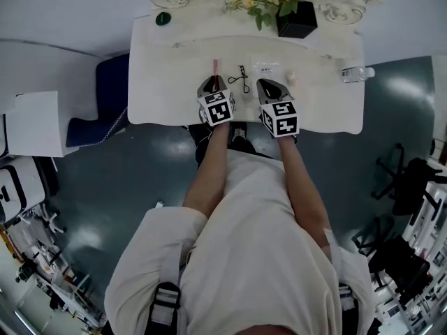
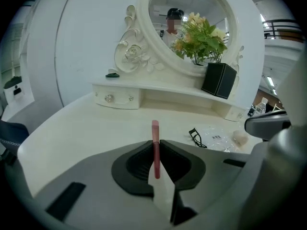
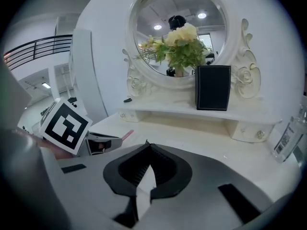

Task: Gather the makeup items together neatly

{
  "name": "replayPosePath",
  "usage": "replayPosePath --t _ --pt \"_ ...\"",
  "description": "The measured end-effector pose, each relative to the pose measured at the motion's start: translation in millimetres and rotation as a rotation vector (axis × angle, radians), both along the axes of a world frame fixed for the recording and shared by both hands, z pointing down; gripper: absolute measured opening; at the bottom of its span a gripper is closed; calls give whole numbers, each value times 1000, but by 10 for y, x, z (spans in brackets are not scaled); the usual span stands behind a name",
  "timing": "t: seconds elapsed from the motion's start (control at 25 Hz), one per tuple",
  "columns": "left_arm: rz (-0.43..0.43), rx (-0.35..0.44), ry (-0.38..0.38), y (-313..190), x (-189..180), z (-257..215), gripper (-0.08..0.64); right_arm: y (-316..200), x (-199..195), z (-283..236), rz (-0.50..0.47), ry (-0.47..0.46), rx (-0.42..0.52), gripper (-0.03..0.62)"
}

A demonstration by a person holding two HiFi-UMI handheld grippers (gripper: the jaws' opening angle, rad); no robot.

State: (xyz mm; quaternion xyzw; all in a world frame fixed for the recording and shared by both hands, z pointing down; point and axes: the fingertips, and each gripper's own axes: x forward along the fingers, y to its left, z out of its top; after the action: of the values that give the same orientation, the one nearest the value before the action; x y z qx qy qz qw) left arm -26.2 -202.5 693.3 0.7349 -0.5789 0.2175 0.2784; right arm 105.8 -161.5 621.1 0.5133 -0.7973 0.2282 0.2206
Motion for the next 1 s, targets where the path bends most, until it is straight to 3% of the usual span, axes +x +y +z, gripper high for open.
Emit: replayPosePath --t 0.2,0.52,1.0 --pt "29 -44 -15 60 252 83 52 85 320 15 63 3 -2 40" --pt "2 -102 -32 111 217 221 55 177 572 11 121 -9 -4 40" --pt "138 -23 -67 182 187 -102 87 193 688 58 237 -71 -4 40"
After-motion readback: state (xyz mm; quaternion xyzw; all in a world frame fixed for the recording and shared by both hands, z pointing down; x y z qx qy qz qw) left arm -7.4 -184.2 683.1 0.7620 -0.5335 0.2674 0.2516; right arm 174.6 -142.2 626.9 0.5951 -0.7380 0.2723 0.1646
